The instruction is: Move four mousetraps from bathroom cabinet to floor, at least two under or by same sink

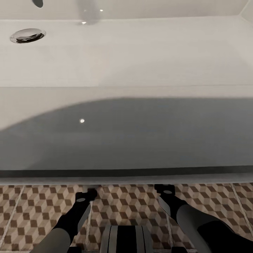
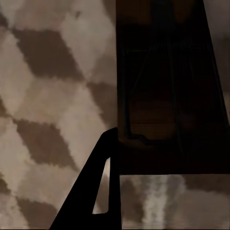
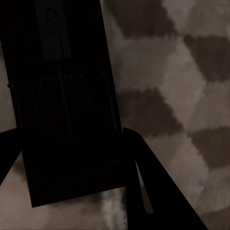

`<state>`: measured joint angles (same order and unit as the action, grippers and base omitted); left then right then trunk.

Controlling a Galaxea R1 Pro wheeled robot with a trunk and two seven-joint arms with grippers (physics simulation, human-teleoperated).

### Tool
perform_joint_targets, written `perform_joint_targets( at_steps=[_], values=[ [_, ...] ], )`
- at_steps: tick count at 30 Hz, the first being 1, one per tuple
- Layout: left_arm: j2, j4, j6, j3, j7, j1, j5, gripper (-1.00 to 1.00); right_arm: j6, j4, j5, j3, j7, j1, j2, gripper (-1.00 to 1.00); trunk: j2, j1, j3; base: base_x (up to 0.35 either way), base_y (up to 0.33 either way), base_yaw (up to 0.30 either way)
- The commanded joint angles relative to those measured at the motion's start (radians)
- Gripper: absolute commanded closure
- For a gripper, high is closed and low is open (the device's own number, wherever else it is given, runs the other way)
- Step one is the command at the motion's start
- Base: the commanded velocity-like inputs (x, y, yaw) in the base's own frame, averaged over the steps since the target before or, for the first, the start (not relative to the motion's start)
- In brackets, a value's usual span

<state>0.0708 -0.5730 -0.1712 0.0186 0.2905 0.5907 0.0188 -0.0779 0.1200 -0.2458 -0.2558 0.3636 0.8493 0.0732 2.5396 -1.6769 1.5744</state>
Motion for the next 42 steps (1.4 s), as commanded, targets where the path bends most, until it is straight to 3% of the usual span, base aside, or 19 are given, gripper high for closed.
perform_joint_targets(
  at_steps=[1,5,10,42],
  values=[
    [-0.001,0.003,-0.002,0.002,0.005,0.000,0.004,1.00,-0.009,-0.005,-0.013,-0.008,0.003,0.001,0.001,1.00,0.000,0.000,0.001,0.000,0.000,0.000],
    [-0.004,0.036,0.074,0.001,0.004,0.000,0.005,1.00,-0.049,-0.030,-0.012,-0.009,0.001,0.001,0.003,1.00,0.000,0.000,0.001,0.000,0.000,0.000],
    [-0.007,0.072,0.109,0.000,0.002,0.000,0.003,1.00,-0.066,-0.041,-0.013,-0.008,-0.002,0.000,0.003,1.00,0.000,0.000,0.001,0.000,0.000,0.000],
    [-0.008,0.079,0.116,0.000,-0.002,0.000,0.004,1.00,-0.095,-0.076,-0.012,-0.008,-0.021,-0.001,0.001,1.00,0.000,0.000,0.001,0.000,0.000,0.000]
  ],
)
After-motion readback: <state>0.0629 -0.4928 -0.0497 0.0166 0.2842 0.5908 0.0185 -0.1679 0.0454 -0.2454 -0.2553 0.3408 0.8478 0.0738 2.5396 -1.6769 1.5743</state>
